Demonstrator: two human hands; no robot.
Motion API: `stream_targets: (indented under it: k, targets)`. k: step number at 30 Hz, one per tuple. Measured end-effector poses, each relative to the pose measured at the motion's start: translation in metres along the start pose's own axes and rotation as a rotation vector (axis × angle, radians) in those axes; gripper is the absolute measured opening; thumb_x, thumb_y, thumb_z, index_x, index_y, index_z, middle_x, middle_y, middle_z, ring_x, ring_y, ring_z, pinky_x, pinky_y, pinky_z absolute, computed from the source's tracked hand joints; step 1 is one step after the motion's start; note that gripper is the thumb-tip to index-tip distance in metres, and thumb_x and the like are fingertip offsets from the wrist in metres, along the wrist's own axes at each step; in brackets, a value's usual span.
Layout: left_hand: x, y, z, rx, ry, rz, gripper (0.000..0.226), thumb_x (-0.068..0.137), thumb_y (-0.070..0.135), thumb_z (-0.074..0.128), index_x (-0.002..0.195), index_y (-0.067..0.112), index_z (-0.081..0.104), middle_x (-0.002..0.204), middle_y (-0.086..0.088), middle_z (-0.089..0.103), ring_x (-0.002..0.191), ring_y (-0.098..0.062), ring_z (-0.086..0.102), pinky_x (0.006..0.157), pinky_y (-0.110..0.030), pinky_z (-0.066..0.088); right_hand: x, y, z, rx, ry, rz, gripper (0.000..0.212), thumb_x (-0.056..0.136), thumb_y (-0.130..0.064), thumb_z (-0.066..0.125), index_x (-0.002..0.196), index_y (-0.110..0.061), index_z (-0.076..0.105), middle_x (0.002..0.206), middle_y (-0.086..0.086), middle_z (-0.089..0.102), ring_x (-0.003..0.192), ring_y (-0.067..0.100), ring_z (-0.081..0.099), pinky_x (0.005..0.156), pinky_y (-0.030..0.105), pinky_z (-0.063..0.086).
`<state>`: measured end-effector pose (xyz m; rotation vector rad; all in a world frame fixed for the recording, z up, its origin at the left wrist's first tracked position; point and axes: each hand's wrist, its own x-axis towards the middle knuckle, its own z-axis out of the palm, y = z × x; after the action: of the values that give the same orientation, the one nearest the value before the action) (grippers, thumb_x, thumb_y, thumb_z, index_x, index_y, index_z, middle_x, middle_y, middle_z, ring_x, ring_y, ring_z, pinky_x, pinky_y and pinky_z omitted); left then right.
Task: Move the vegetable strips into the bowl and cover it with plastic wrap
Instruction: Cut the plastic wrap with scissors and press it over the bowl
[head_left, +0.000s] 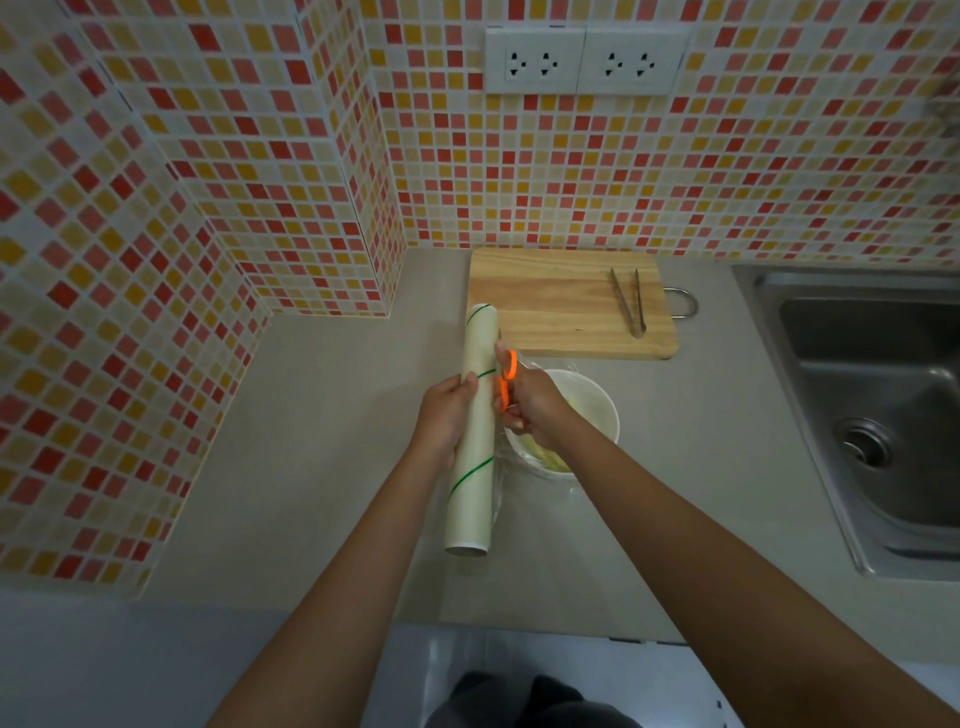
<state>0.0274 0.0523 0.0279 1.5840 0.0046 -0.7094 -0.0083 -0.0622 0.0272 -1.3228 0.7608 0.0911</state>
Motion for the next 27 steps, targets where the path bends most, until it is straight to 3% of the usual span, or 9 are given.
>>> stream_targets:
  k: [3,8,13,19,24,27]
  targets:
    - [0.001,-0.001,0.0,-0.014,-0.005,-0.013,0.032,0.098,0.02,0.046,0.106,-0.004,0.065,0.092,-0.026,0.064,0.079,-0.033,0.06,0.081,-0.05,0.051,0.006,-0.005,-0.002,0.011,-0.001,0.009,0.059,0.083,-0.069,0.045,0.062,-0.014,0.045,0.051,0.006,0.05,0.028,0.013,0.029,0.035,0.012,0.017]
    - [0.001,-0.004,-0.001,0.012,-0.006,-0.004,0.033,0.097,0.023,0.047,0.109,-0.001,0.066,0.1,-0.03,0.066,0.082,-0.033,0.061,0.082,-0.05,0.052,0.016,-0.006,-0.005,0.021,0.006,-0.024,0.061,0.084,-0.065,0.05,0.055,-0.011,0.045,0.041,0.001,0.05,0.025,0.012,0.029,0.035,0.013,0.018]
    - [-0.002,-0.004,-0.002,0.004,-0.014,-0.008,0.032,0.097,0.023,0.048,0.109,0.001,0.067,0.098,-0.027,0.067,0.082,-0.031,0.061,0.077,-0.042,0.05,0.02,-0.012,-0.007,0.032,-0.02,0.009,0.059,0.081,-0.07,0.048,0.06,-0.014,0.045,0.047,0.003,0.051,0.027,0.013,0.03,0.034,0.013,0.019]
    - [-0.004,-0.005,-0.003,-0.011,-0.017,-0.015,0.031,0.097,0.023,0.048,0.111,0.001,0.066,0.096,-0.024,0.066,0.083,-0.031,0.06,0.079,-0.042,0.049,0.024,-0.02,-0.011,0.049,0.005,-0.052,0.062,0.085,-0.061,0.052,0.052,-0.009,0.047,0.051,0.008,0.042,0.024,0.011,0.028,0.034,0.012,0.019]
    - [-0.008,-0.01,-0.011,-0.021,0.039,-0.019,0.025,0.097,0.024,0.049,0.099,0.009,0.068,0.086,-0.016,0.067,0.073,-0.027,0.061,0.074,-0.039,0.05,0.02,-0.044,-0.012,0.083,0.045,-0.006,0.066,0.081,-0.073,0.044,0.067,-0.008,0.051,0.053,0.008,0.057,0.03,0.016,0.04,0.034,0.014,0.023]
    - [-0.008,-0.018,-0.023,0.071,0.139,0.054,0.025,0.096,0.026,0.048,0.095,0.008,0.066,0.082,-0.013,0.063,0.072,-0.024,0.057,0.073,-0.037,0.047,0.009,-0.054,-0.032,0.167,0.092,-0.083,0.056,0.085,-0.061,0.05,0.071,-0.007,0.057,0.062,0.011,0.064,0.034,0.016,0.05,0.037,0.018,0.031]
